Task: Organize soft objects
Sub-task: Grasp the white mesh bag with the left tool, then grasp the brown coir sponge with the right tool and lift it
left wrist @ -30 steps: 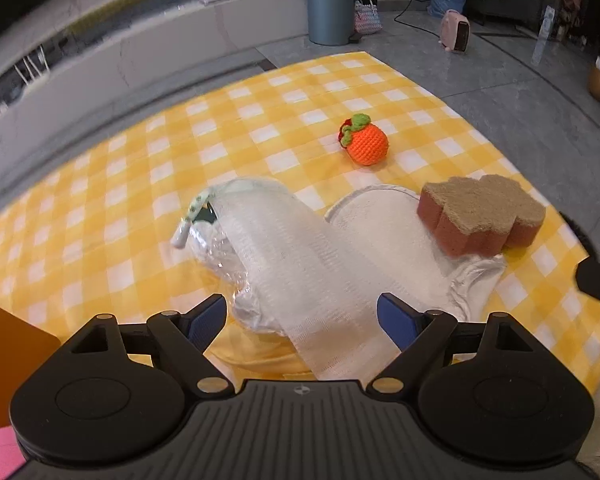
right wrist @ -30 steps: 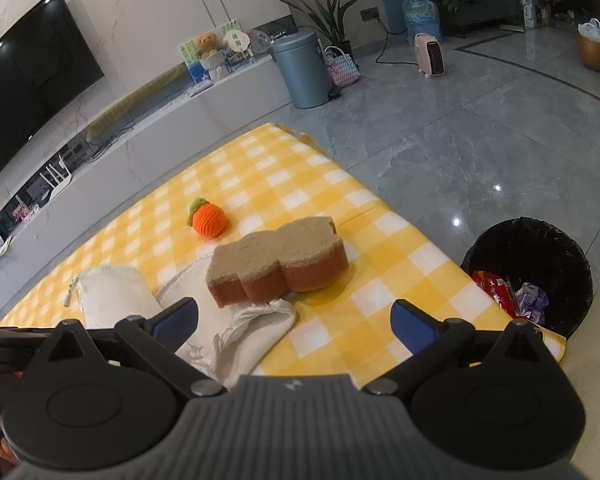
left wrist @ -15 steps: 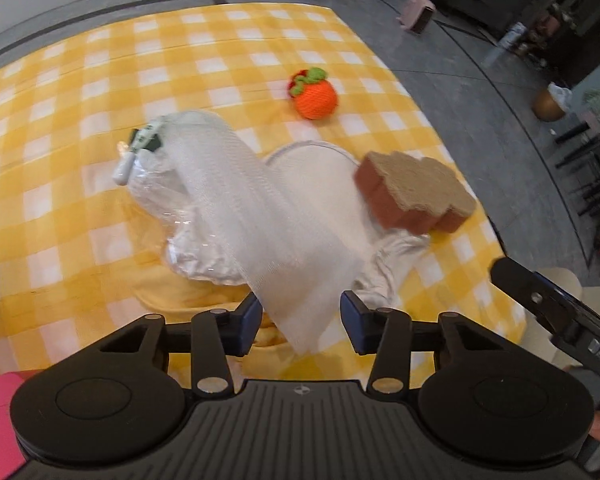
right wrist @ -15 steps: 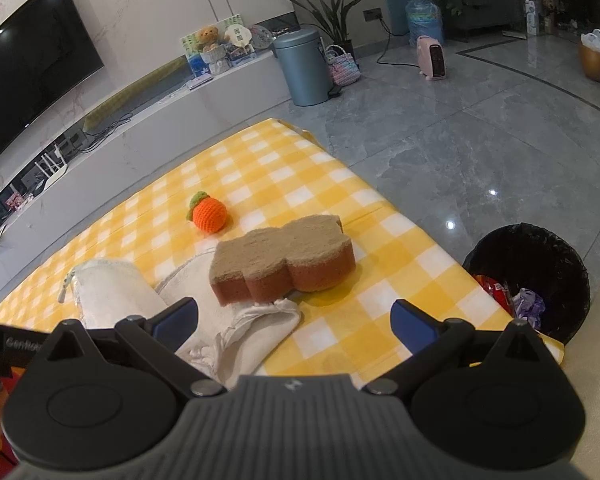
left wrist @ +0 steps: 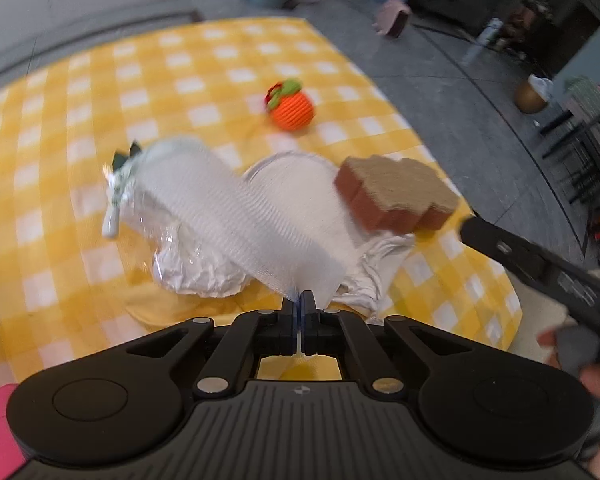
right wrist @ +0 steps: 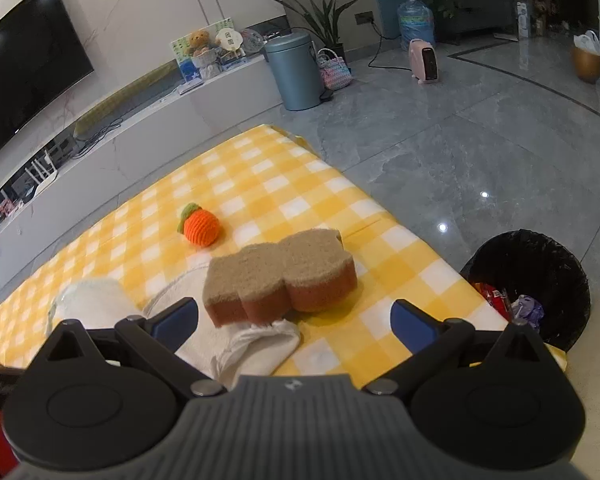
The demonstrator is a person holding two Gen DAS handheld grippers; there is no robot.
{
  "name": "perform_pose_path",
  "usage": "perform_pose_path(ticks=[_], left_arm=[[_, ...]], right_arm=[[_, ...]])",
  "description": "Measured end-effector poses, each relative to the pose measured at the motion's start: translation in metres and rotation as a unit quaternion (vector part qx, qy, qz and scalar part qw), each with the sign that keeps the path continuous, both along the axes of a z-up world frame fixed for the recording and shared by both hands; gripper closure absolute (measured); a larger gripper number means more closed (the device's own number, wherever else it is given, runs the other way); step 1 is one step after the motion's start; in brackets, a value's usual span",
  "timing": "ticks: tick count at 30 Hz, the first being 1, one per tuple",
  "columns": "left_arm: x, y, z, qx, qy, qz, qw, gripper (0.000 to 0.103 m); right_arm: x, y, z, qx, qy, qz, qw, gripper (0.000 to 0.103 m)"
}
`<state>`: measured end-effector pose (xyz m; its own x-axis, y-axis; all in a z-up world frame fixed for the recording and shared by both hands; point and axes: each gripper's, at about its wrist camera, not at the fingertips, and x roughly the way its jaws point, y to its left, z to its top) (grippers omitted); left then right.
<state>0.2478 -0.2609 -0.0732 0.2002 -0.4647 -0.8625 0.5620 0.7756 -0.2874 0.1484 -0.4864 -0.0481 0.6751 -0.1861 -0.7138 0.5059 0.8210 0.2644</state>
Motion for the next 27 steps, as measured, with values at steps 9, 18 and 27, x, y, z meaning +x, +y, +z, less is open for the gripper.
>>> perform_pose_path(ticks=[9,18,27], left_arm=[[-0.013,0.006,0.022,-0.011,-0.025,-0.008,0.9996,0.102],[-0.02,0.009,0.027,-0.007,-0.032,-0.011,0.9994,0.102],[-0.028,0.003,0.027,0.0,-0.039,-0.027,0.9989,0.102]], right_arm=[[0.031,0.006,-0.022,-0.05,-0.019,0.017,0.998,0.003],[0.042,-0.019,-0.031,0.008,-0.059,-0.034,0.998,0.003],[0.057,-0.02,-0.031,-0.037,-0.033,-0.015,0.999,0.003]])
